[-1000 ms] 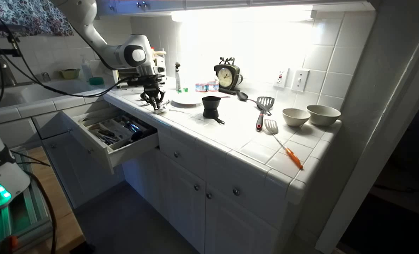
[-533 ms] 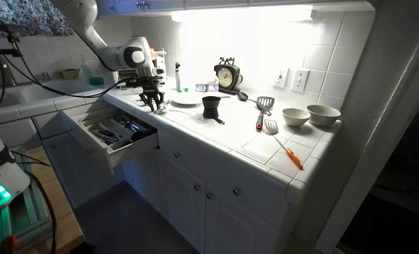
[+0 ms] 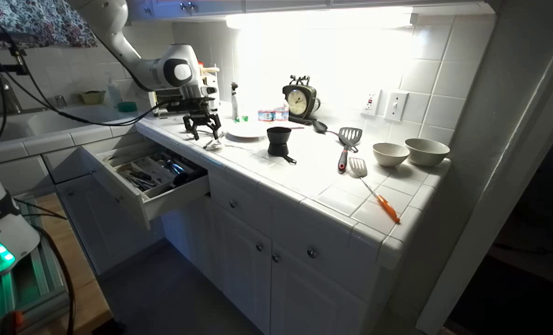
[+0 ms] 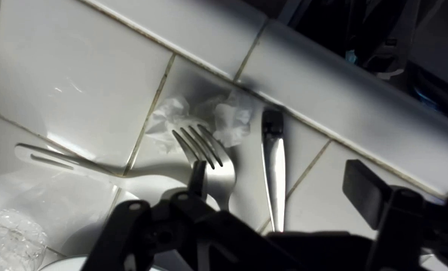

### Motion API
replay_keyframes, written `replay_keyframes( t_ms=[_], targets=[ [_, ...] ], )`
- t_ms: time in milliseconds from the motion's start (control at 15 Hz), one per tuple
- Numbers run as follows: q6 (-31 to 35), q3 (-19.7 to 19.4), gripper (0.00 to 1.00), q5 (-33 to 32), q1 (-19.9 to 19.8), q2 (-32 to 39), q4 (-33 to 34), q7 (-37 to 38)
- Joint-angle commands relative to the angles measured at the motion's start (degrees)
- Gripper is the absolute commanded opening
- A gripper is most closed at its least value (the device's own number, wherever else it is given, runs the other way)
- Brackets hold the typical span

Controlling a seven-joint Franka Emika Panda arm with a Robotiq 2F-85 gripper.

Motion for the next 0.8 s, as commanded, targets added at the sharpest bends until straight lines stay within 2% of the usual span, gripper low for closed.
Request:
replay_keyframes(
  t_ms=[0, 667, 733],
  targets=[
    [1.1, 0.2, 1.0, 0.7, 0.6, 0.2, 1.2, 2.5],
    [7.1, -0.1, 1.0, 1.3, 1.7, 3.7, 2.9, 7.4],
    [7.3, -0.2, 0.94, 1.3, 1.9, 4.0, 2.9, 7.8]
  ],
)
